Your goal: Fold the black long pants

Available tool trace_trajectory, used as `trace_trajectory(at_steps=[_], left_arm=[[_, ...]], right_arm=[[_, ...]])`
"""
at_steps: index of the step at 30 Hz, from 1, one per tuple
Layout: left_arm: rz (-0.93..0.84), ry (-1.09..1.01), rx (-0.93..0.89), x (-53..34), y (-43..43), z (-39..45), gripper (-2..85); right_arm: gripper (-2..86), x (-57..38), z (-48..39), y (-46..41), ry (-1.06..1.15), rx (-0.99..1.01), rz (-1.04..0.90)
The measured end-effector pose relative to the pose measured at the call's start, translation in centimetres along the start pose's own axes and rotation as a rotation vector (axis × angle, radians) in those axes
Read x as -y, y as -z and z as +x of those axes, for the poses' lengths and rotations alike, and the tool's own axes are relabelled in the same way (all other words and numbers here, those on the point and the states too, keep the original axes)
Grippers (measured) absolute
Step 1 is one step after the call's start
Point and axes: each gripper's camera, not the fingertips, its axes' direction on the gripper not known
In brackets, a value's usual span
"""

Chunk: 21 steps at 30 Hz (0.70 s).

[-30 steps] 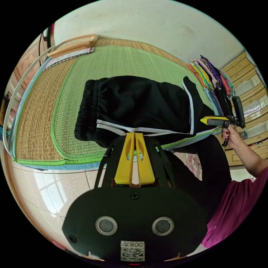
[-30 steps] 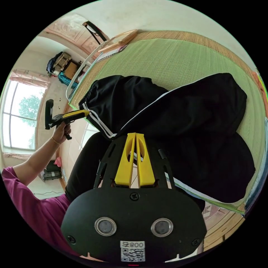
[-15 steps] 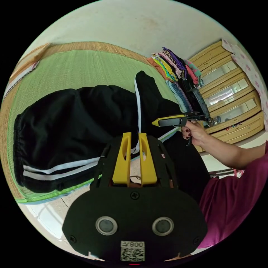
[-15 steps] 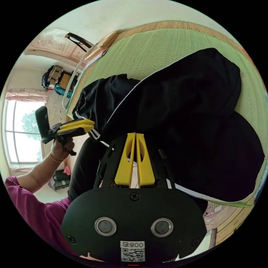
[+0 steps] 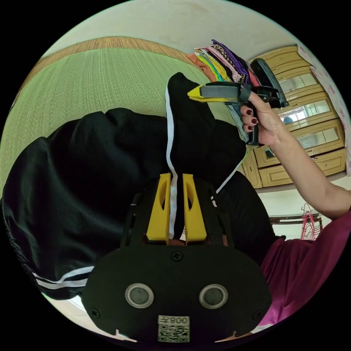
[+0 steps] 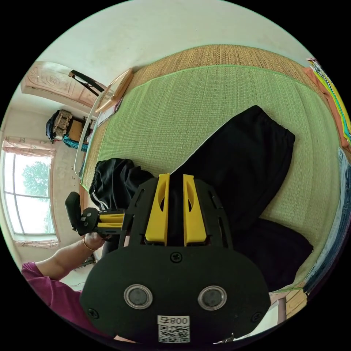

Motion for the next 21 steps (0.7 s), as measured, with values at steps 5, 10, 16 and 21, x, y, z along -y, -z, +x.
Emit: trace_trajectory(at_steps=[5, 10, 16, 21], left_arm=[[0.005, -0.014, -0.043, 2.3, -1.0, 2.1, 4.7], [-0.004, -0.048, -0.085, 4.8, -2.0, 4.7, 4.1], [-0.018, -0.054, -0.114, 7.4, -2.7, 7.4, 3.6], [-0.03, -0.063, -0.108, 9.2, -3.1, 9.8, 3.1]], right_arm=[[7.6, 4.5, 2.0, -3.4, -0.049, -0.078, -0.074], [7.5, 7.0, 3.7, -6.5, -0.088, -0.165, -0.144], [6.6, 8.1, 5.0, -9.2, -0.12, -0.219, -0.184], [5.1, 7.9, 5.7, -10.9, -0.094, -0.275, -0.216]])
